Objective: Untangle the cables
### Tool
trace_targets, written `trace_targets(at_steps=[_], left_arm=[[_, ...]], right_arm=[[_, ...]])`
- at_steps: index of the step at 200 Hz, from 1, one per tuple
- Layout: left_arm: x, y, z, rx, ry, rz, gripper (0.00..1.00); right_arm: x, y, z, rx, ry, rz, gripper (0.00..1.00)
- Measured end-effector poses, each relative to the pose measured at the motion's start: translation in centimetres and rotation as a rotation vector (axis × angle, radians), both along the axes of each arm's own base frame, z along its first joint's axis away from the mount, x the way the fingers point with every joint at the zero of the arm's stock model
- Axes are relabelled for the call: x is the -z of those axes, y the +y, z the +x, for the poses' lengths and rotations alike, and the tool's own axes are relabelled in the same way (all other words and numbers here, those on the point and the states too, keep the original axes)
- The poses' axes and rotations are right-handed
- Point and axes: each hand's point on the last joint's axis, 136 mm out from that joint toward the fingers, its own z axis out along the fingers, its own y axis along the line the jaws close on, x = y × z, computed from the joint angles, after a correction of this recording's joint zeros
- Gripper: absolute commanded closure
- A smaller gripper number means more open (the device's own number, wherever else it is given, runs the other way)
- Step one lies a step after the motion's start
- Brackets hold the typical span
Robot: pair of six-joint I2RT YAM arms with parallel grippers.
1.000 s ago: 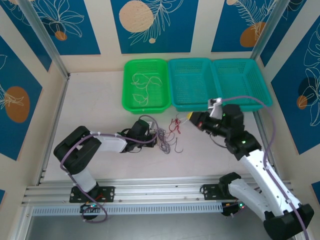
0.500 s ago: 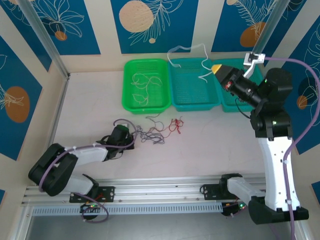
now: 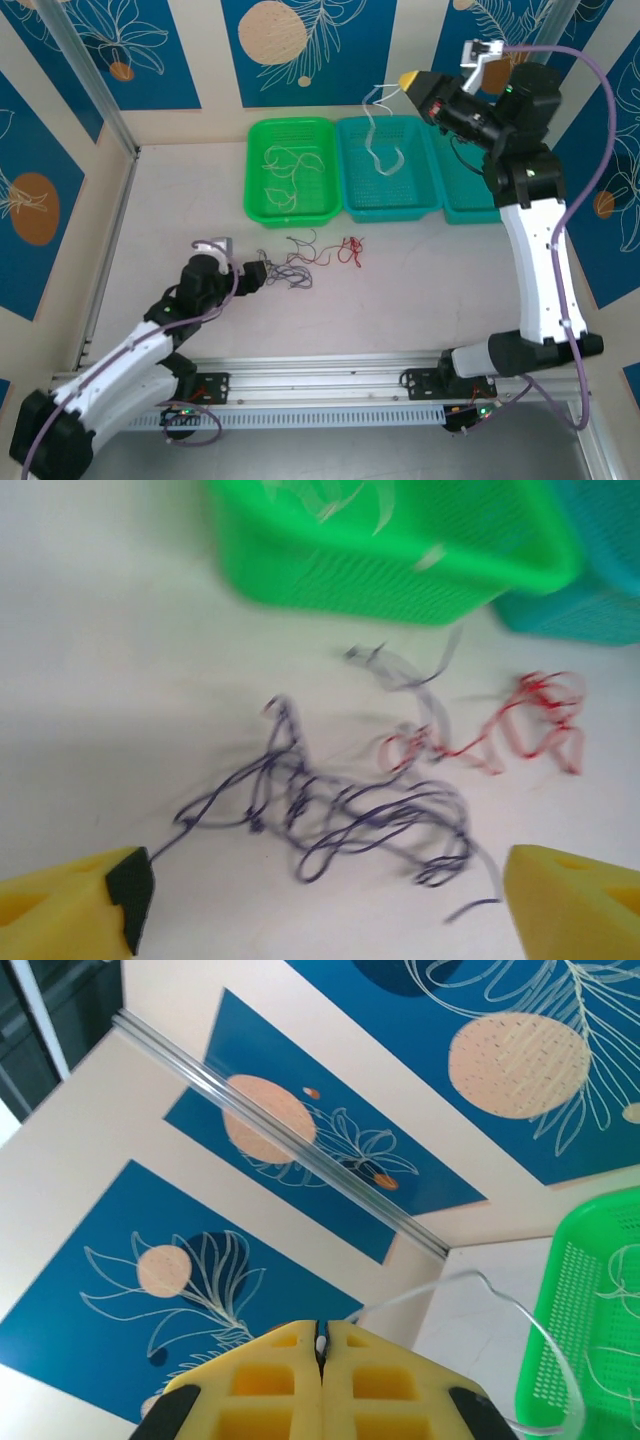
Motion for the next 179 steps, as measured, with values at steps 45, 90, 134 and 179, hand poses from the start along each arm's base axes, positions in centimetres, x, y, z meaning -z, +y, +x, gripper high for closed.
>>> trace_targets(at_steps=[45,90,134,179], left_arm=[[-6.8,-1.5,-1.8,0.124,-0.113,-0.098,0.0],[-5.3,-0.7,-3.0,0.12,-0.034,-0.058,0.0],[-4.4,-0.1,-3.8,0.111,-0.012,-0.051,0.0],[-2.5,-0.1,-4.0,0.104,0.07,-0.028,0.0]], right_arm=[[4.9,5.5,5.2,-0.028,0.065,-0.109,1.0],[12.3,9.8,11.1,0.005,0.143,-0.245,1.0],[27.2,15.6,15.2,-0.052,0.362,-0.403,0.71],[39.4,16.3,14.4,-0.107,0.591,-0.57,0.33]])
